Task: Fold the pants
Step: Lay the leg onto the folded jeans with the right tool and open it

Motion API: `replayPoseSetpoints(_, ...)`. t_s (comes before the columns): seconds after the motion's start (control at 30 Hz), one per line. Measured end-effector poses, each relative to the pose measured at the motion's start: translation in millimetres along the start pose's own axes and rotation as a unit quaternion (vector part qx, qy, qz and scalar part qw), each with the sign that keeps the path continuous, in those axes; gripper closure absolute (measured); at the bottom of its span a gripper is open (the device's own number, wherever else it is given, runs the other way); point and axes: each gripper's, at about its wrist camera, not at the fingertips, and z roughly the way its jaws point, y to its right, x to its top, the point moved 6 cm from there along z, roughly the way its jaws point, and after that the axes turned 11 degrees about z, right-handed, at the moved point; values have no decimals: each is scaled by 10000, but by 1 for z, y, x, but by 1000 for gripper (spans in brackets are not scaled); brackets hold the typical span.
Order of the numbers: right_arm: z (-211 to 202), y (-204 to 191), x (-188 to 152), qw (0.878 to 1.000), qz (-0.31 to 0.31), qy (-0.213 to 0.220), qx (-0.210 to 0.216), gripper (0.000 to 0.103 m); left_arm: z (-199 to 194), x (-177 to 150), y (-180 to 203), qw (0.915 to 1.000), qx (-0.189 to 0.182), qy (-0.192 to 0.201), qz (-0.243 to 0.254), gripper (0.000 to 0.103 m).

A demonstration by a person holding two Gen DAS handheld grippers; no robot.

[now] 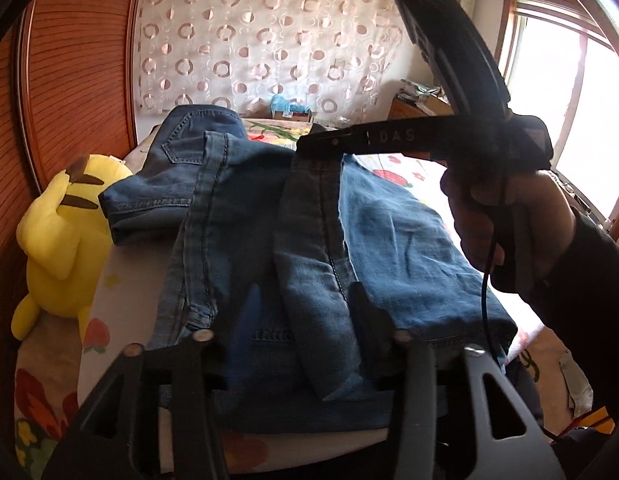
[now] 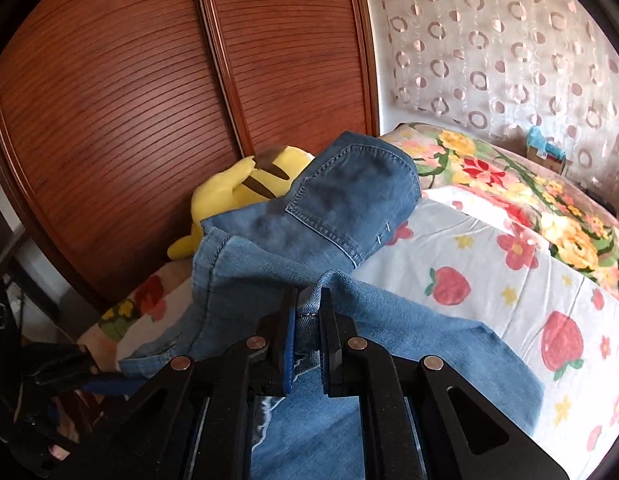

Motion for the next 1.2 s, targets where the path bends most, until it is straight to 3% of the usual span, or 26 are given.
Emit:
replayPoseSetpoints(0.1, -16, 2, -3, 9998, 16, 216, 5, 70, 1, -1, 0, 10000, 8, -23, 35, 50)
replayPoseSetpoints(0.17, -28, 8, -5, 9993, 30, 358, -61, 44, 4, -1, 2, 10000, 2, -37, 41, 50)
replayPoseSetpoints(0.2, -34, 12, -7, 9992, 36, 392, -108, 42, 5, 0, 3, 10000, -15, -34, 44, 50)
replayPoseSetpoints(0.43, -88, 70, -67, 9947, 259, 487, -868, 42, 6, 4, 28, 9992, -210, 64, 330, 50)
replayPoseSetpoints(0.73, -134, 116, -156, 9875, 1037, 270, -1153, 42, 24, -5, 47, 9975, -174, -76, 681, 50)
replayPoseSetpoints(0.97, -132, 119, -174, 9852, 1216, 285, -1171, 42, 39, -16, 40, 9976, -132, -272, 629, 50)
replayPoseSetpoints(1.13, -125, 120, -173, 9855, 1225, 312, -1134, 42, 38, -19, 41, 9955, 116, -289, 897, 50)
replayPoseSetpoints(1.2, -124, 125, -171, 9855, 1226, 322, -1131, 42, 39, -20, 43, 9941, 258, -279, 1016, 55)
